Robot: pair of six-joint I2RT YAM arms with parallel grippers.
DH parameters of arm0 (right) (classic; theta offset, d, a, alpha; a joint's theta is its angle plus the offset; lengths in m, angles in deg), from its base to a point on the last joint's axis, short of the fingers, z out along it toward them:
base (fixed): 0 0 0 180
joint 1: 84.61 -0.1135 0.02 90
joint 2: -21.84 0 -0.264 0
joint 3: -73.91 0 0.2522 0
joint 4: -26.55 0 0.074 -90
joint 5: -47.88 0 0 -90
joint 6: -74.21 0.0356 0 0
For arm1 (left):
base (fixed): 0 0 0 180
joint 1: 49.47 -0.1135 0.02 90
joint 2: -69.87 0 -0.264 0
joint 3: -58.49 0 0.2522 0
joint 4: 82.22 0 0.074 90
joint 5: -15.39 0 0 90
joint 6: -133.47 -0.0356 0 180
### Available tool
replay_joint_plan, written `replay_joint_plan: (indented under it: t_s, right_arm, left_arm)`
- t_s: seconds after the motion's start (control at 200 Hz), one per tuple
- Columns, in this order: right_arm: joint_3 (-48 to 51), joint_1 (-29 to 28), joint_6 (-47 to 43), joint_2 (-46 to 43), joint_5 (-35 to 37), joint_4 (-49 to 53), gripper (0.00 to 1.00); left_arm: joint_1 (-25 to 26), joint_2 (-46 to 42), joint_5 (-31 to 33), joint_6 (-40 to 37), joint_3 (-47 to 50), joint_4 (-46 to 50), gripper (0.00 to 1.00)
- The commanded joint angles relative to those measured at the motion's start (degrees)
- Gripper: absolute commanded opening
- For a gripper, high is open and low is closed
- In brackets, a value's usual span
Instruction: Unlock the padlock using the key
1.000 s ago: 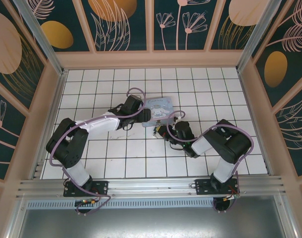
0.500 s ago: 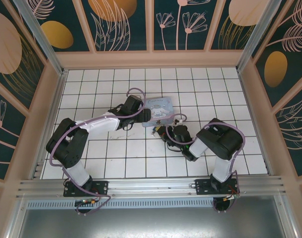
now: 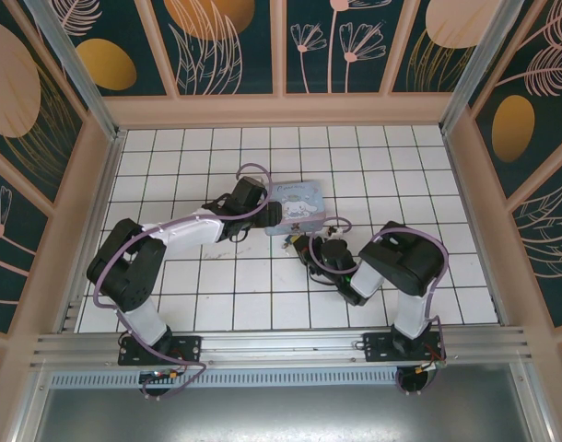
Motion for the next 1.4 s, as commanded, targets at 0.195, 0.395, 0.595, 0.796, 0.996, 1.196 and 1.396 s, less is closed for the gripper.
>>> replay_joint_plan:
  t_s: [0.195, 0.395, 0.595, 0.796, 0.996, 1.196, 1.396]
  right_arm:
    - [-1.3, -2.8, 6.5, 7.1, 5.0, -5.8, 0.0]
    - [-0.9, -2.8, 6.9, 7.5, 6.0, -6.6, 0.0]
    - [-0.6, -1.8, 6.5, 7.4, 6.4, -7.0, 0.0]
    - [0.2, 1.2, 3.7, 6.6, 5.4, -10.3, 0.0]
    - [0.0, 5.6, -2.1, 3.9, 0.6, -11.4, 0.0]
    - [0.1, 10.0, -5.2, 2.2, -5.3, -12.3, 0.0]
    - [-1.8, 10.9, -7.3, 1.0, -8.0, -5.9, 0.0]
  left_arm:
    - [0.0, 3.2, 1.7, 0.1, 3.6, 2.8, 0.85]
    - [0.0, 3.5, 1.8, 0.0, 3.7, 2.8, 0.85]
    - [0.0, 4.1, 1.8, 0.0, 3.8, 2.7, 0.85]
    - [0.0, 5.0, 1.7, 0.0, 4.0, 2.5, 0.85]
    - [0.0, 5.9, 1.6, 0.1, 4.3, 2.3, 0.85]
    - [0.0, 6.8, 1.2, 0.2, 4.5, 1.8, 0.84]
    - [0.0, 7.1, 0.9, 0.1, 5.0, 1.5, 0.83]
